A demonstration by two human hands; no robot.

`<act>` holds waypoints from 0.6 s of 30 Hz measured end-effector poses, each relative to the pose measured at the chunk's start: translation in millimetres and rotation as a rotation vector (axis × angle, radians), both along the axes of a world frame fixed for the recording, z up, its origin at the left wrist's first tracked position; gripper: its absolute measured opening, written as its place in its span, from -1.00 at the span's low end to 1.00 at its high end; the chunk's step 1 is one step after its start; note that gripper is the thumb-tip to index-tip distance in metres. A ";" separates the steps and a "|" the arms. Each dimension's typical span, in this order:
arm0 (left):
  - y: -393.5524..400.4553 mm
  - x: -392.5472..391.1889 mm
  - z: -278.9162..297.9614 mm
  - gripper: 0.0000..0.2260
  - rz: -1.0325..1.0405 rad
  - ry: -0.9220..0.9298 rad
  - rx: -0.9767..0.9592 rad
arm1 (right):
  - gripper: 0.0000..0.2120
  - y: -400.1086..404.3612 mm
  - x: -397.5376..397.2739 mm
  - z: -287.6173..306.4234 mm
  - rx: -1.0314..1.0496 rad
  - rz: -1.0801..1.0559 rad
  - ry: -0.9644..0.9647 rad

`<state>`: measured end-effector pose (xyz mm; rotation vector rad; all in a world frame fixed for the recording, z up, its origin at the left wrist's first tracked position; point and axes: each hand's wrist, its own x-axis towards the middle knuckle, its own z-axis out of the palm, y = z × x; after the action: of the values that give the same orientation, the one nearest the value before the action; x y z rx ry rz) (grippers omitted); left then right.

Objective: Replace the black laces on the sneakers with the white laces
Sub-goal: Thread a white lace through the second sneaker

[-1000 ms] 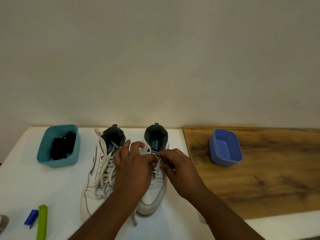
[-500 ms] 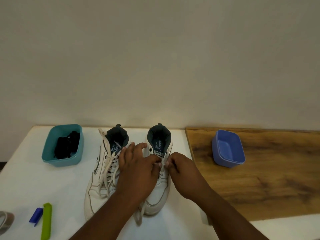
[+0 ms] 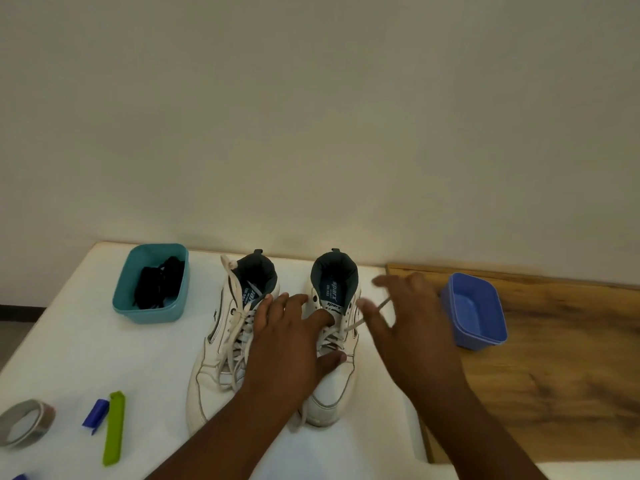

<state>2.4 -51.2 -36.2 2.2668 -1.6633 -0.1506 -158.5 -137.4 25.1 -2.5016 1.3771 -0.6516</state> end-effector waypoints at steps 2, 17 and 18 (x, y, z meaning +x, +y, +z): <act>2.0 -1.2 0.6 -0.44 0.006 -0.013 0.009 | -0.74 4.3 2.8 -25.9 0.131 0.010 0.334; 3.8 1.8 4.7 -0.41 -0.002 0.001 0.009 | -0.71 -3.7 15.0 -6.0 1.049 -0.218 -0.902; 3.5 2.1 4.9 -0.41 -0.002 -0.001 0.012 | -0.69 -6.7 9.5 -9.3 0.823 -0.171 -0.537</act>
<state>4.4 -47.7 -31.3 2.2747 -1.6691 -0.1602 -149.0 -144.1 15.7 -1.4525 1.2895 -0.5661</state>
